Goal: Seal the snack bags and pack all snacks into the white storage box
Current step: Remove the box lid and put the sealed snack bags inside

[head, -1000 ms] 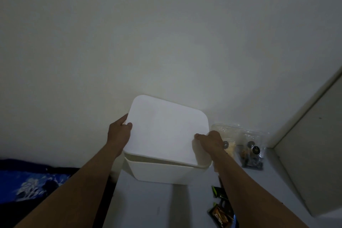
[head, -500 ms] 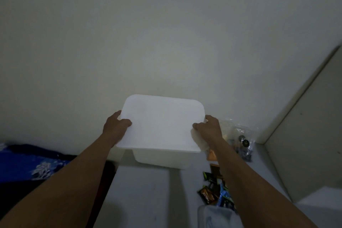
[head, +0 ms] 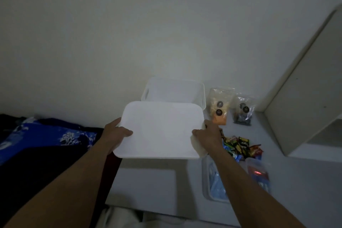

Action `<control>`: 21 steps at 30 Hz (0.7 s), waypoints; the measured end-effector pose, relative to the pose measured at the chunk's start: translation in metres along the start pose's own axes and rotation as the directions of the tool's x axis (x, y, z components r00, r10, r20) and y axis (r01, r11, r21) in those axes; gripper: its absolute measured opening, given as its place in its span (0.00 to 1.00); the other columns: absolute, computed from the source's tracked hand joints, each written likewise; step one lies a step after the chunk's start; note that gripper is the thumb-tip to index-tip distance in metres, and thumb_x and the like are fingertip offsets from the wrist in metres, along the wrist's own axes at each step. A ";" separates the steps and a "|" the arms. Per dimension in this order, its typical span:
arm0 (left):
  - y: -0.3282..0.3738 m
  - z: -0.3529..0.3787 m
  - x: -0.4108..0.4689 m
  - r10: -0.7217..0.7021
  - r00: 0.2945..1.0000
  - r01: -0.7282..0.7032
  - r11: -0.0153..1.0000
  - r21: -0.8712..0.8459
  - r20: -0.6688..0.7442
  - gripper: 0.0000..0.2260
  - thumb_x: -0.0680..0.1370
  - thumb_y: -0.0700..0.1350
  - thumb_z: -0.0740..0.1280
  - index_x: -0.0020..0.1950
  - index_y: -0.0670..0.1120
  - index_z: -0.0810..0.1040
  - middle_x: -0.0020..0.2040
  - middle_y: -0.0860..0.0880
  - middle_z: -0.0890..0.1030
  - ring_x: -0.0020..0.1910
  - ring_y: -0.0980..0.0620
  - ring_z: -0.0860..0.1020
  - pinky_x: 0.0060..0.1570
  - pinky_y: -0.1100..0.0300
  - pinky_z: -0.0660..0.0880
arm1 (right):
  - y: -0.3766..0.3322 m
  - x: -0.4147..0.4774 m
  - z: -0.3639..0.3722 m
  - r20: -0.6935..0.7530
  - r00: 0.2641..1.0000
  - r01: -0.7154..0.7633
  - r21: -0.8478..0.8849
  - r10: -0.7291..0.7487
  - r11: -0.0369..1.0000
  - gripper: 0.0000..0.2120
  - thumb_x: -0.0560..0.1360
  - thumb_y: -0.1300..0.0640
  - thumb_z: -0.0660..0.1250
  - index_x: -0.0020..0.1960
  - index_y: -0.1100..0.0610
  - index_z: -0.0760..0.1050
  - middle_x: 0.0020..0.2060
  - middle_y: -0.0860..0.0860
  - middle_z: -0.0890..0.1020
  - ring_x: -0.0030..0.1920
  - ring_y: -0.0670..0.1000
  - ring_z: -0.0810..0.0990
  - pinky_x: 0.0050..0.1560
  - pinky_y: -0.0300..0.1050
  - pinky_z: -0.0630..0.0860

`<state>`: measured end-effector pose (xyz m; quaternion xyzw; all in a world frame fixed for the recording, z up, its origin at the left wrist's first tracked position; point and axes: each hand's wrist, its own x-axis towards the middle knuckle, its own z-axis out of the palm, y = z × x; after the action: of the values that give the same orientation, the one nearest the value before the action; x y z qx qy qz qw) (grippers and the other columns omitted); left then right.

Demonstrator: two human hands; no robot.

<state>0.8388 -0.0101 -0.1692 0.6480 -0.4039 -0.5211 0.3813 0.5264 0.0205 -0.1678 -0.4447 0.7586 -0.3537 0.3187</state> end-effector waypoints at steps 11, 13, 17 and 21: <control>-0.133 -0.004 0.027 -0.101 0.995 0.103 0.964 0.243 -0.017 0.30 0.66 0.39 0.79 0.66 0.46 0.74 0.58 0.44 0.81 0.55 0.42 0.79 0.59 0.42 0.76 | 0.090 -0.041 0.092 -0.041 0.966 -0.257 -0.148 0.254 0.955 0.13 0.71 0.62 0.69 0.56 0.61 0.75 0.52 0.56 0.80 0.53 0.58 0.79 0.45 0.41 0.69; -0.148 -0.002 0.037 -0.113 0.993 0.117 0.946 0.303 -0.030 0.30 0.66 0.40 0.79 0.66 0.43 0.75 0.58 0.44 0.81 0.55 0.41 0.79 0.58 0.45 0.76 | 0.104 -0.038 0.101 -0.035 0.964 -0.264 -0.210 0.262 0.941 0.14 0.72 0.61 0.69 0.57 0.62 0.75 0.55 0.58 0.80 0.56 0.59 0.79 0.45 0.41 0.69; -0.173 0.007 0.054 -0.104 0.994 0.105 0.893 0.437 -0.027 0.32 0.61 0.49 0.81 0.63 0.43 0.78 0.57 0.42 0.82 0.54 0.40 0.79 0.56 0.44 0.78 | 0.127 -0.028 0.112 -0.019 0.956 -0.286 -0.298 0.294 0.911 0.16 0.73 0.60 0.67 0.60 0.61 0.74 0.56 0.58 0.80 0.56 0.58 0.79 0.46 0.41 0.71; -0.186 0.017 0.062 -0.006 0.999 0.035 0.694 0.719 -0.043 0.39 0.61 0.61 0.76 0.68 0.45 0.73 0.59 0.40 0.76 0.57 0.37 0.75 0.56 0.45 0.77 | 0.143 -0.024 0.119 0.016 0.966 -0.227 -0.410 0.256 0.883 0.19 0.74 0.59 0.66 0.64 0.62 0.71 0.60 0.58 0.77 0.61 0.59 0.76 0.55 0.46 0.73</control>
<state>0.8534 0.0027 -0.3655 0.7596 -0.5608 -0.3139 0.0993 0.5669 0.0626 -0.3465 -0.4150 0.8531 -0.1309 0.2879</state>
